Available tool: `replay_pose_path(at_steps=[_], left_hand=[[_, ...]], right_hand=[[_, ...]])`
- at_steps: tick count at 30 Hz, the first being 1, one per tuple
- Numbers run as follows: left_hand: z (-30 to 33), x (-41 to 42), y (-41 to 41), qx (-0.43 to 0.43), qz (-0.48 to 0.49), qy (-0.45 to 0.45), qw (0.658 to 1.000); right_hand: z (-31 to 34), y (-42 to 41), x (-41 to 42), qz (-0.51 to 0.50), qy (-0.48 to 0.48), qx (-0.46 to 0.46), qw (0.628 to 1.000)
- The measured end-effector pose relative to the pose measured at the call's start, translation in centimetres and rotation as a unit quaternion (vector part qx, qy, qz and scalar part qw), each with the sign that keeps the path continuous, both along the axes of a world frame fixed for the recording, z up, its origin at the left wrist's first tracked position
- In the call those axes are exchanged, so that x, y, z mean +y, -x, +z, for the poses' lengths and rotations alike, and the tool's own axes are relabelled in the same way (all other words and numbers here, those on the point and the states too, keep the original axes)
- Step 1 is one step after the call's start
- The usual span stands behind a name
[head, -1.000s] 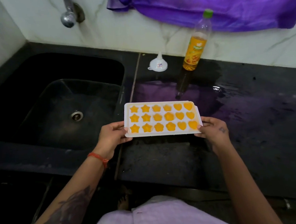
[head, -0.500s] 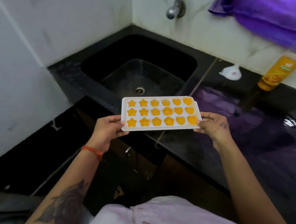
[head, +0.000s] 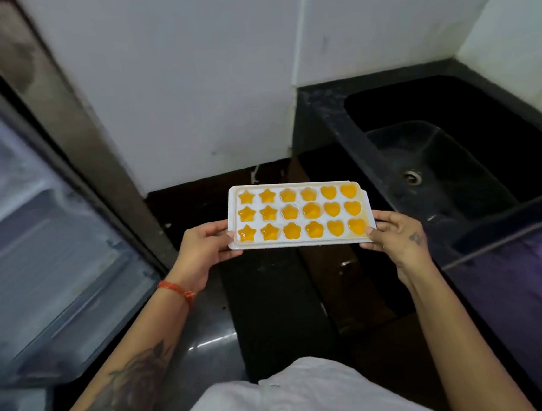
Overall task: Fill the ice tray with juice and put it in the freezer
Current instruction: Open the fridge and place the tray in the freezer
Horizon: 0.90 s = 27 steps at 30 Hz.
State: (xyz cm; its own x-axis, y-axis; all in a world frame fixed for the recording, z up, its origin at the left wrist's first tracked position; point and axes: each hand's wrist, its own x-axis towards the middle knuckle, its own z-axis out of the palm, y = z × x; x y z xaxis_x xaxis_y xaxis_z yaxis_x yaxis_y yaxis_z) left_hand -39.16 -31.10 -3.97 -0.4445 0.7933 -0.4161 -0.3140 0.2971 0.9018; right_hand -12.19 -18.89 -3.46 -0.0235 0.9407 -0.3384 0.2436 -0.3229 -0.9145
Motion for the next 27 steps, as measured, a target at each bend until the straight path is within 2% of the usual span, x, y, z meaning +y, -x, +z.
replay_pose_path(at_steps=[6, 15, 20, 27], left_hand=[[-0.6, -10.3, 7.0, -0.015, 0.091, 0.005, 0.996], [-1.4, -25.6, 13.3, -0.030, 0.254, 0.013, 0.967], [-2.4, -33.0, 13.7, -0.025, 0.361, 0.014, 0.932], [-4.1, -40.4, 13.3, -0.030, 0.514, 0.020, 0.857]], right_hand=[[-1.4, 9.8, -5.7, 0.104, -0.039, -0.032, 0.993], [-2.4, 21.9, -14.0, 0.269, -0.005, -0.002, 0.963], [-2.5, 28.2, -18.5, 0.368, -0.010, -0.003, 0.930], [-3.0, 37.0, -23.3, 0.514, 0.020, 0.018, 0.857]])
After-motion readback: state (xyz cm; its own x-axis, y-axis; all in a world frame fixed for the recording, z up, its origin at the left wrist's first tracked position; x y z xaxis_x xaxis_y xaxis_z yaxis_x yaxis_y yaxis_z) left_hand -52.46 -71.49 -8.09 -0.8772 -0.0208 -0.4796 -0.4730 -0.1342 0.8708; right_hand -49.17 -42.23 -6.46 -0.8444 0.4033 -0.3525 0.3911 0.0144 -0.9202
